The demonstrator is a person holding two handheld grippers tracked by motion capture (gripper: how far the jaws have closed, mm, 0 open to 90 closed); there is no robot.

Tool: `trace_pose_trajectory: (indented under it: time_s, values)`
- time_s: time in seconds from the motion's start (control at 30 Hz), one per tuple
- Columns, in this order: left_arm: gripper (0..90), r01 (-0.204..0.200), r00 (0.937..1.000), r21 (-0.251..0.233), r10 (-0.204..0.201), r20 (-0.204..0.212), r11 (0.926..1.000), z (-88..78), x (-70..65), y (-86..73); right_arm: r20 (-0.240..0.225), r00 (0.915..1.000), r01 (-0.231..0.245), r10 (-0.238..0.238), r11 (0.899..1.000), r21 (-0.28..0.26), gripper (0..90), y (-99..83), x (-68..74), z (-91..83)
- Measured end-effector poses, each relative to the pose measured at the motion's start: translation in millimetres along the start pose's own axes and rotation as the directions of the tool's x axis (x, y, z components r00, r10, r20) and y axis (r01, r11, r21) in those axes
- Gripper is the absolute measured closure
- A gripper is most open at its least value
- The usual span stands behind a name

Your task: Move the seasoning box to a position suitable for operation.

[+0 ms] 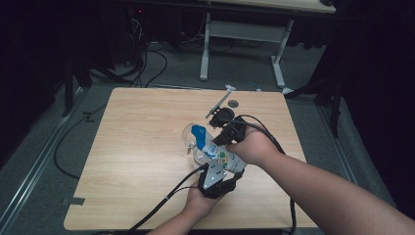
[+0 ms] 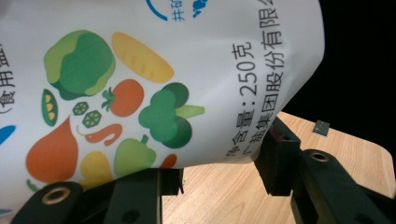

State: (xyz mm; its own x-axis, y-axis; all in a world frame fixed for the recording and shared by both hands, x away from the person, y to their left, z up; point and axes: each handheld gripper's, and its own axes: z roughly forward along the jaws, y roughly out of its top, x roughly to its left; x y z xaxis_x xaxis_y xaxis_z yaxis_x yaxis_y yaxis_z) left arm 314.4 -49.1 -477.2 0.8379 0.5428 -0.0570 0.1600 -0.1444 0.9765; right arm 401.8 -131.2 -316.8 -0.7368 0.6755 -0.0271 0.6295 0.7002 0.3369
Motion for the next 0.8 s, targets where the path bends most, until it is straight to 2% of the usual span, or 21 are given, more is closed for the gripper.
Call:
trace_pose_trajectory:
  time_s: [0.8]
  values:
    - [57.9,-0.001,1.0,-0.005,0.001,0.003,1.0,0.6,0.1,2.0,0.009,1.0,0.002,-0.002,1.0,-0.009,90.0,-0.3,-1.0,-1.1]
